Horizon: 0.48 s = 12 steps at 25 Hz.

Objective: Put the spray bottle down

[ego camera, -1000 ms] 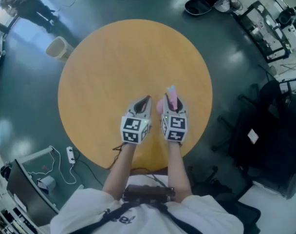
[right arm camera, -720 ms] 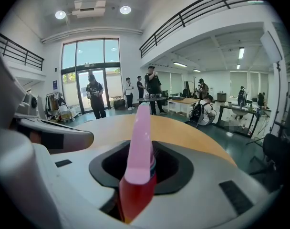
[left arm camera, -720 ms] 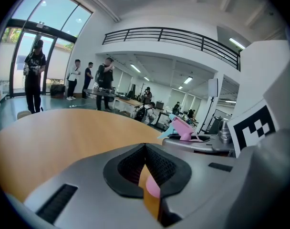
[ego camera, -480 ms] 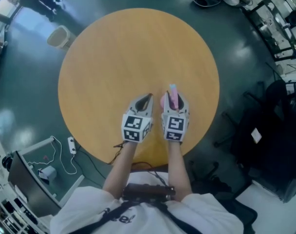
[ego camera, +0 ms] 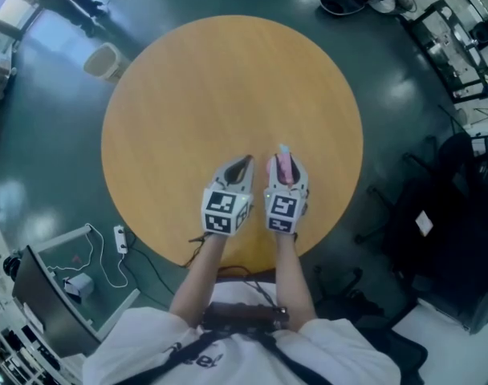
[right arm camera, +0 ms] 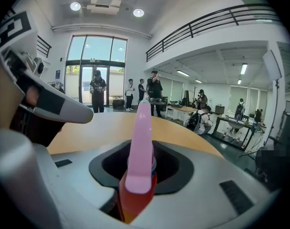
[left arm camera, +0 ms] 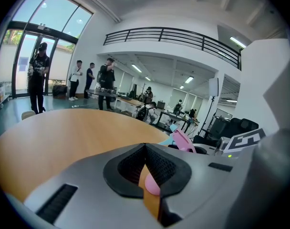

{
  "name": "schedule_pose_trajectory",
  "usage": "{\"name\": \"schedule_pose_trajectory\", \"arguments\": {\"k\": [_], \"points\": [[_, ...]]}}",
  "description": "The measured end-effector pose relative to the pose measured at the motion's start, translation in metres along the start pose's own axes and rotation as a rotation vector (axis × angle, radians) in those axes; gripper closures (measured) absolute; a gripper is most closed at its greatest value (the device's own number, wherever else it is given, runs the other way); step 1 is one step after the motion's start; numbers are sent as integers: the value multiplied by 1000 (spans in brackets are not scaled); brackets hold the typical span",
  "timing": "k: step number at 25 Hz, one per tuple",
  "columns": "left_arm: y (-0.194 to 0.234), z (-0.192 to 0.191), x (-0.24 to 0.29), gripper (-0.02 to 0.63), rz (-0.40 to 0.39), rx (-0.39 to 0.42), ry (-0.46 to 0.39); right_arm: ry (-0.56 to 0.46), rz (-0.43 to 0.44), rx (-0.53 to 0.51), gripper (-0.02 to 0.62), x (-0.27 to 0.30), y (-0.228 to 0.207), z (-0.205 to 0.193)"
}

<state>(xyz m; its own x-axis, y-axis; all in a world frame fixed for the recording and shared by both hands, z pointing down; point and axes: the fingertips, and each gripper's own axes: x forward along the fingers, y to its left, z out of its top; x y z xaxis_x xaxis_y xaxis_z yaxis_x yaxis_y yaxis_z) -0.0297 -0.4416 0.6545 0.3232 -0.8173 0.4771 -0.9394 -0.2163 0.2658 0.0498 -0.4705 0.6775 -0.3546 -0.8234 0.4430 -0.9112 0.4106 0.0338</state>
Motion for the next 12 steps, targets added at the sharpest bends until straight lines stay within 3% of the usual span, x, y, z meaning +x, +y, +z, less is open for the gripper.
{"name": "schedule_pose_trajectory", "arguments": {"k": [6, 12], "points": [[-4, 10, -19, 597, -1, 18, -25, 27, -21, -9, 437, 0, 1, -4], [-4, 11, -51, 597, 7, 39, -52, 54, -39, 73, 279, -20, 5, -13]]}}
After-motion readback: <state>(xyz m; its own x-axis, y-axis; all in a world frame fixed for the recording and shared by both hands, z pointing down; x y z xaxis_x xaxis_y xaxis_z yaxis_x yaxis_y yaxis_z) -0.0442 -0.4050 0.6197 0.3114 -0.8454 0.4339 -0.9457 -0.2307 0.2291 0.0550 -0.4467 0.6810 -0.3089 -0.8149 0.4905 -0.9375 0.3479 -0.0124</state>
